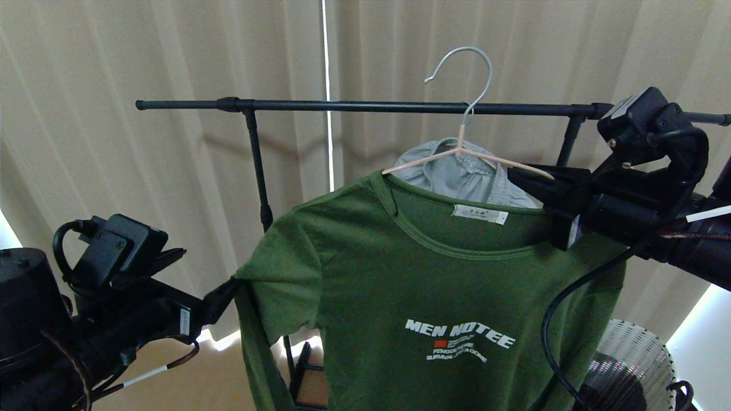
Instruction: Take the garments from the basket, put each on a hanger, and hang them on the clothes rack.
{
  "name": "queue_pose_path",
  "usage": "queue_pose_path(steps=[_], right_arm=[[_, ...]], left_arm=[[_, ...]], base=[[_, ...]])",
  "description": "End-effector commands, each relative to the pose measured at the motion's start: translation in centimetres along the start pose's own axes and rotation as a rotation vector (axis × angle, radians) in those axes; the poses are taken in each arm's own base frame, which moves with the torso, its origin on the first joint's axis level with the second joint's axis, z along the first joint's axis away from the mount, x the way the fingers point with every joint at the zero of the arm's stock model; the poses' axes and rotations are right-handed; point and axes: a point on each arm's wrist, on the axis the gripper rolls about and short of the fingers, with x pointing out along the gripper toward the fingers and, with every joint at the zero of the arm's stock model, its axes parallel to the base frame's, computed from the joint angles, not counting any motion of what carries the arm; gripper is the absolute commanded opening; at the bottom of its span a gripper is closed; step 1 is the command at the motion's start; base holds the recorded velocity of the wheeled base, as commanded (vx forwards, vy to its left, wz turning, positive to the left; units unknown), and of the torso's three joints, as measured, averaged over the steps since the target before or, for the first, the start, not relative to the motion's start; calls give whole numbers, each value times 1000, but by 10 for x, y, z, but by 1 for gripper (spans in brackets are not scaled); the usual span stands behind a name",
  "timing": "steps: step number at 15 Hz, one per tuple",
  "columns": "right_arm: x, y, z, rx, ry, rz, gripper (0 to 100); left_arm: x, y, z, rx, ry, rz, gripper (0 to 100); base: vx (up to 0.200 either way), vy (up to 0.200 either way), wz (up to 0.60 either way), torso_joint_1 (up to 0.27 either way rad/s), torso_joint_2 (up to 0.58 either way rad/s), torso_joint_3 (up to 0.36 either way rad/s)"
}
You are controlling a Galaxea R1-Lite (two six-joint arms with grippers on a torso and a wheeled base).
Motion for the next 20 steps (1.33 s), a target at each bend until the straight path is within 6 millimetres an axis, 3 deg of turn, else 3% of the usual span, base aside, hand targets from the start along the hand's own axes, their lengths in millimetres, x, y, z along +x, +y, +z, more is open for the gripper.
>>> queue_pose_path(steps=[1, 6, 11, 14, 20], right_arm=[[0, -4, -3, 1, 10, -16, 0], [-14, -13, -21, 5, 82, -74, 0], [-27, -21, -40, 13, 169, -158, 0], [-31, -25, -51, 19, 214, -196, 0], [-36, -28, -58, 28, 242, -223, 0]], left_arm=[[-6, 1, 0, -26, -12, 1, 100], [-37, 4, 2, -55, -103, -48, 100], [-53, 9, -15, -94, -75, -6, 100], [-61, 9, -23, -140, -64, 2, 100], [-58, 14, -12, -101, -107, 30, 100]], base=[[0, 0, 0, 0, 0, 0], [0, 0, 0, 0, 0, 0], [0, 0, 0, 0, 0, 0], [0, 0, 0, 0, 0, 0], [0, 0, 0, 0, 0, 0]])
